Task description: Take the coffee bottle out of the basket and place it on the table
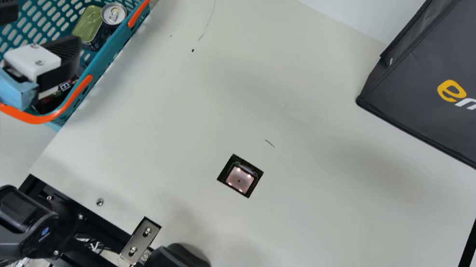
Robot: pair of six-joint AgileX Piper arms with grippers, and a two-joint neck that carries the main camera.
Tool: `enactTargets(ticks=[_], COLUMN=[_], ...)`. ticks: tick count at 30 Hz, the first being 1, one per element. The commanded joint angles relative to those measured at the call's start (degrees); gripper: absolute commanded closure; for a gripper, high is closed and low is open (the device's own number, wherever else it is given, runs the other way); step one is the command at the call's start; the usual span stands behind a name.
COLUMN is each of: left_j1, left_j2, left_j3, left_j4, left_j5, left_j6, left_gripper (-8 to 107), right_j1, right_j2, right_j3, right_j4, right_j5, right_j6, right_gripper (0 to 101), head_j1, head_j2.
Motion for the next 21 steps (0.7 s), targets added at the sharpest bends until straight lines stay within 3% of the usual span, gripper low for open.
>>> enactTargets(ticks=[1, 21], left_j1=[-0.05, 6.16], left_j2=[0.13, 2.83], left_j3=[0.08, 0.65], left_j4=[0.14, 2.01], left_j5=[-0.17, -4.23], left_j6=[-0.03, -2.05], left_gripper=[9, 9], right_j1=[0.0, 0.0], right_j2=[0.0, 0.0], right_j3=[0.0, 0.0], right_j4=[0.0, 0.0], right_j5=[0.0, 0.0], right_j6=[0.0, 0.0], right_gripper=[10, 10], head_j1=[-1.48, -1.48], head_j2=[0.14, 0.14])
